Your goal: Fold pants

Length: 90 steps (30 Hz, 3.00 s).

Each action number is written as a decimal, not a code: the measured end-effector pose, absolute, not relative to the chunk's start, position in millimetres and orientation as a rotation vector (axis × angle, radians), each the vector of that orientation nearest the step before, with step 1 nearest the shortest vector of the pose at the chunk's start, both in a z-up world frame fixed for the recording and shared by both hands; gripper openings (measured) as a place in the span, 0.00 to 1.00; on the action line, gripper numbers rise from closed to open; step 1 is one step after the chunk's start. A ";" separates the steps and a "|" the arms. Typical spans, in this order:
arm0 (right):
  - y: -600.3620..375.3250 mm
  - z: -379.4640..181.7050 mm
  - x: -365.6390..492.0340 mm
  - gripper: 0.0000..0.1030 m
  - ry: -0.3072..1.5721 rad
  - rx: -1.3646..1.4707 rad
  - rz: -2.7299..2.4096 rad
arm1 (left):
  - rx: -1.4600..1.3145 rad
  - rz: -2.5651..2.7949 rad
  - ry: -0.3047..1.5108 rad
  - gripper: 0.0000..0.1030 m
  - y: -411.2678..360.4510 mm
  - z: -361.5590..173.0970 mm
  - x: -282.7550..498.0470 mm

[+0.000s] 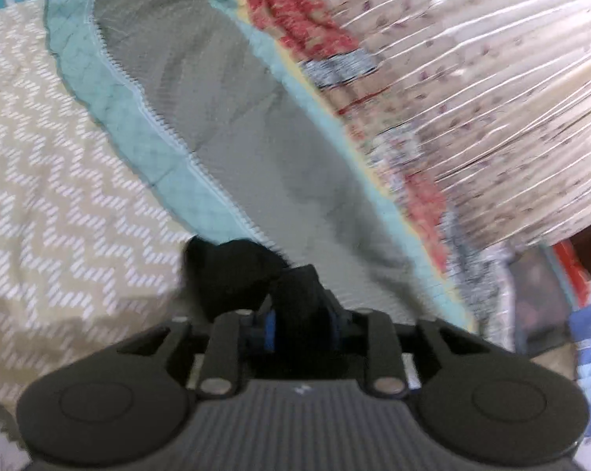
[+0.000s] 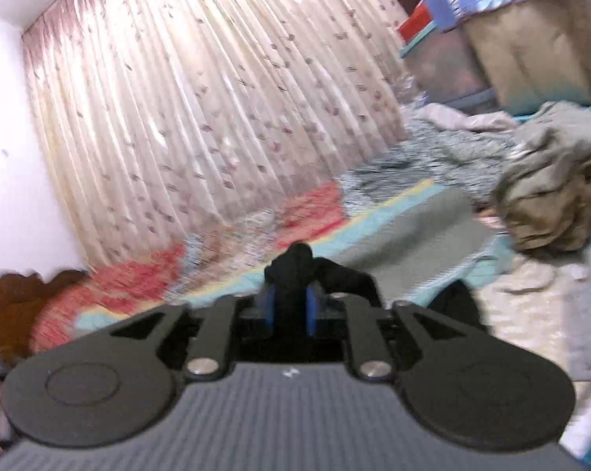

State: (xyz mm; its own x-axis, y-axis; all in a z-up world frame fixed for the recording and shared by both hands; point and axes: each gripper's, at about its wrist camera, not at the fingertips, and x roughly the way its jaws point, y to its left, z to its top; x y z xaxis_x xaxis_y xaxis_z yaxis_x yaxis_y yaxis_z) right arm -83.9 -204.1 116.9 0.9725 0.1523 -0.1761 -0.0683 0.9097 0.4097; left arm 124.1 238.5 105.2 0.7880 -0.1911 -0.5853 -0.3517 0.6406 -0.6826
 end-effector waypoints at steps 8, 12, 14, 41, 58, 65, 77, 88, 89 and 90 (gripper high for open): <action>-207.1 49.3 -144.9 0.48 0.533 0.456 -0.141 | -0.745 0.207 0.824 0.61 238.3 70.6 68.1; -227.6 50.4 -119.6 0.48 0.576 0.541 -0.187 | -0.759 0.234 0.848 0.81 246.9 47.4 42.7; -232.2 54.8 -101.2 0.48 0.588 0.570 -0.171 | -0.737 0.223 0.858 0.88 239.8 38.8 35.8; -234.3 15.0 16.1 0.38 0.704 0.587 -0.085 | -0.760 0.085 0.868 0.77 225.6 51.7 106.7; -264.2 6.1 45.8 0.59 0.706 0.659 -0.024 | -0.705 0.004 0.922 0.73 192.5 9.8 80.3; -242.6 23.6 64.4 0.12 0.660 0.598 0.024 | -0.825 0.009 0.905 0.14 219.7 40.4 78.6; -216.7 -1.7 -51.0 0.29 0.851 0.545 0.132 | -0.802 0.187 1.056 0.18 261.7 36.6 -52.0; -239.6 58.6 -21.2 0.53 0.639 0.313 -0.013 | -0.689 0.237 0.993 0.50 260.2 56.7 -67.8; -233.2 61.6 -1.1 0.69 0.645 0.257 -0.025 | -0.689 0.233 0.984 0.54 258.7 57.7 -69.0; -229.3 59.2 14.9 0.77 0.660 0.208 -0.037 | -0.687 0.232 0.987 0.56 258.0 55.5 -67.8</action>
State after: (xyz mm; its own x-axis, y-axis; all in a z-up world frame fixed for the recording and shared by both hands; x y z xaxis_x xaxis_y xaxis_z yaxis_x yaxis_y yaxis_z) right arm 14.9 -229.3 59.2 0.7899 0.0317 -0.6124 0.1004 0.9785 0.1801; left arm -67.8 258.0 55.5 0.5471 -0.1210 -0.8283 -0.4767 0.7684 -0.4271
